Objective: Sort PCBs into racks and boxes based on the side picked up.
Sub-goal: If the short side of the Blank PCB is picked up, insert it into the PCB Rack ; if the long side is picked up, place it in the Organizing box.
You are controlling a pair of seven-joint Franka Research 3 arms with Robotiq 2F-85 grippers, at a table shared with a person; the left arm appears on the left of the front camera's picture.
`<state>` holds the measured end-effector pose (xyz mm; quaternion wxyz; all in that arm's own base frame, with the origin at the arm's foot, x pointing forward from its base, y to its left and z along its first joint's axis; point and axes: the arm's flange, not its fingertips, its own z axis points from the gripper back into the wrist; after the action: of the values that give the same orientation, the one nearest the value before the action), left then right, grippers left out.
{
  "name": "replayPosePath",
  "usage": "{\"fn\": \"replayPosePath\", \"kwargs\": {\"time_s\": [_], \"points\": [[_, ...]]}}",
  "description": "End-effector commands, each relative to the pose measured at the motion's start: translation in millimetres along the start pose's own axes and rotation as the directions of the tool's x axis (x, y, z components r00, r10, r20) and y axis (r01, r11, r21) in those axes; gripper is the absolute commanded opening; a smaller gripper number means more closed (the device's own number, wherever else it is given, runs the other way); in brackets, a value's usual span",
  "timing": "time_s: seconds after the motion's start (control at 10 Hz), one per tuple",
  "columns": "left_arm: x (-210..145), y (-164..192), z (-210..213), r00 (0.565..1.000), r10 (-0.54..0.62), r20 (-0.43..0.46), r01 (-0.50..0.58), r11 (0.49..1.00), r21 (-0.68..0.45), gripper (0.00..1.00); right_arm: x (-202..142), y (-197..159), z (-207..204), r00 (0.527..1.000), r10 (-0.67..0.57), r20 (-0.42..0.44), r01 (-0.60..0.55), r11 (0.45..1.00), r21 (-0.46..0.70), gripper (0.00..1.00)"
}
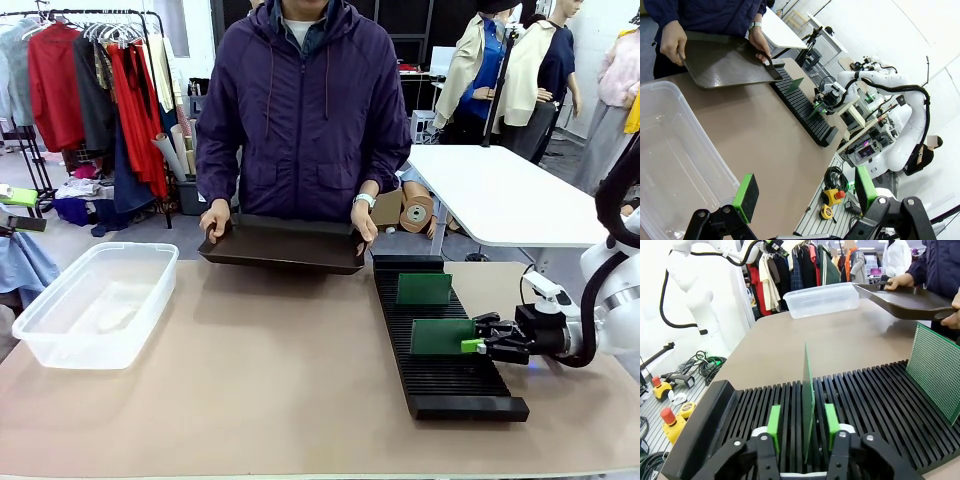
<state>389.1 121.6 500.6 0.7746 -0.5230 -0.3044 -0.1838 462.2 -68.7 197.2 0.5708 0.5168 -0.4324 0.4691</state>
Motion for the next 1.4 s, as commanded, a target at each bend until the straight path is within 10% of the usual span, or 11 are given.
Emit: {"fn": "replayPosePath", "kwargs": {"time_s": [0.0, 1.3], "points": [[1, -2, 0, 1.0, 0.005, 0.003, -0.005, 1.0, -0.004, 1.0, 8, -2, -2, 0.999, -0.025, 0.027, 0.025, 1.0, -0.011, 1.0], [1, -2, 0, 1.0, 0.005, 0.003, -0.005, 1.0, -0.004, 1.0, 4, -3, 0, 1.0, -0.011, 0.026, 0.011, 1.0, -0.02, 1.0]]}}
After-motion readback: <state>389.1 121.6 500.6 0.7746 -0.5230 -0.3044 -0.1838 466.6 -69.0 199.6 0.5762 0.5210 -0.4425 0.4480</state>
